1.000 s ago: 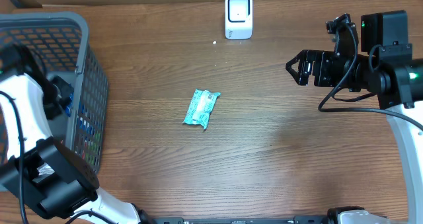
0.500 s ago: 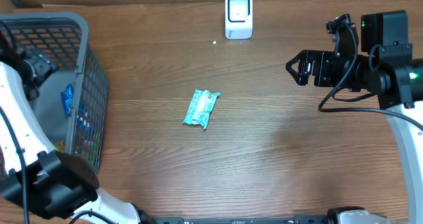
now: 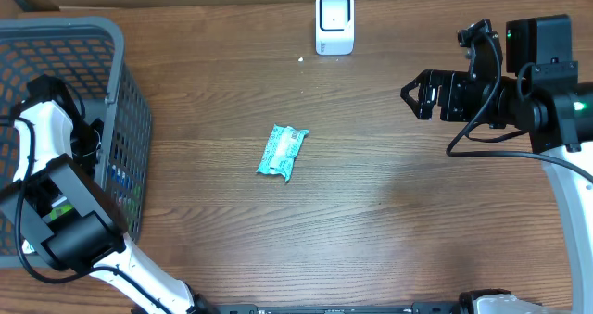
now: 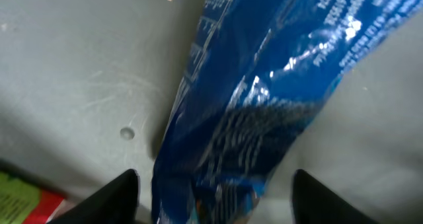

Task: Scan the item barcode
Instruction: 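Reach into the basket and grasp the blue snack bar with the left gripper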

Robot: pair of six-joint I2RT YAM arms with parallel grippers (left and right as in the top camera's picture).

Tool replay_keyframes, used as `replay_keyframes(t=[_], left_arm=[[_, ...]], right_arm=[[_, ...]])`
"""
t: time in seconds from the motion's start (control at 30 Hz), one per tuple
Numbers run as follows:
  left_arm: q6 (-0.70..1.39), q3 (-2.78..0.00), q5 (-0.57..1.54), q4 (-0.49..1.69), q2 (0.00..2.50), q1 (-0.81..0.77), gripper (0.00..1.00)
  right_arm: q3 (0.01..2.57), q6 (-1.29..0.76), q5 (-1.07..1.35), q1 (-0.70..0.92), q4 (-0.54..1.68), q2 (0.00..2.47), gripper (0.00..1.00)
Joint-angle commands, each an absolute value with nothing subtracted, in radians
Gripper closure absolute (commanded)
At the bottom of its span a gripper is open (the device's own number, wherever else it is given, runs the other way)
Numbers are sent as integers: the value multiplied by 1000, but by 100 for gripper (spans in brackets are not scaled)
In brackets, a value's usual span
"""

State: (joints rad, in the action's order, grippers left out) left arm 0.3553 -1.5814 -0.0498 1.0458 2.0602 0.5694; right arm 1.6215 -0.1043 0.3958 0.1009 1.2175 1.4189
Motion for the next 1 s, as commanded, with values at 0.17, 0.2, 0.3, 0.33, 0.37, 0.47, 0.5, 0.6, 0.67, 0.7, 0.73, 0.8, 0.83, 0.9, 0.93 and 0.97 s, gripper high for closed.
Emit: replay_keyframes(t=[0.17, 0.2, 0.3, 0.33, 0.37, 0.47, 0.5, 0.6, 0.67, 0.7, 0.73, 0.8, 0.83, 0.9, 0.93, 0.97], left_arm=[[356, -1581, -52, 1039, 2086, 568, 87], [356, -1581, -52, 1041, 2085, 568, 96], [356, -1604, -51, 1074, 2081, 569, 96], [356, -1622, -52, 1093, 2080, 569, 96], [356, -1652, -52, 1122, 2079, 569, 96], [351, -1771, -52, 1220, 2079, 569, 96], [347, -1822, -52, 1255, 2079, 569, 95], [347, -2009, -51, 1377, 2079, 569, 96], [347, -2151, -51, 1460, 2079, 566, 96], [344, -2224, -51, 1500, 2079, 563, 96], [344, -2316, -51, 1550, 2079, 560, 96], [344, -2461, -50, 1627, 2079, 551, 96], [343, -2549, -43, 1673, 2079, 543, 96], [274, -2658, 43, 1690, 2069, 522, 96], [236, -2687, 121, 1690, 2054, 508, 96], [232, -2707, 199, 1689, 2030, 485, 96]], right_arm=[[1644, -104, 402, 105, 1205, 1417, 0], [1644, -104, 402, 105, 1203, 1417, 0], [1644, -104, 402, 105, 1198, 1417, 0], [1644, -103, 402, 105, 1198, 1417, 0], [1644, -103, 402, 105, 1198, 1417, 0], [1644, -104, 402, 105, 1198, 1417, 0], [1644, -104, 402, 105, 1198, 1417, 0], [1644, -104, 402, 105, 1198, 1417, 0], [1644, -104, 402, 105, 1198, 1417, 0], [1644, -104, 402, 105, 1198, 1417, 0], [1644, -104, 402, 105, 1198, 1417, 0], [1644, -104, 402, 105, 1198, 1417, 0], [1644, -104, 402, 105, 1198, 1417, 0], [1644, -104, 402, 105, 1198, 1417, 0], [1644, -104, 402, 105, 1198, 1417, 0], [1644, -104, 402, 105, 1197, 1417, 0]])
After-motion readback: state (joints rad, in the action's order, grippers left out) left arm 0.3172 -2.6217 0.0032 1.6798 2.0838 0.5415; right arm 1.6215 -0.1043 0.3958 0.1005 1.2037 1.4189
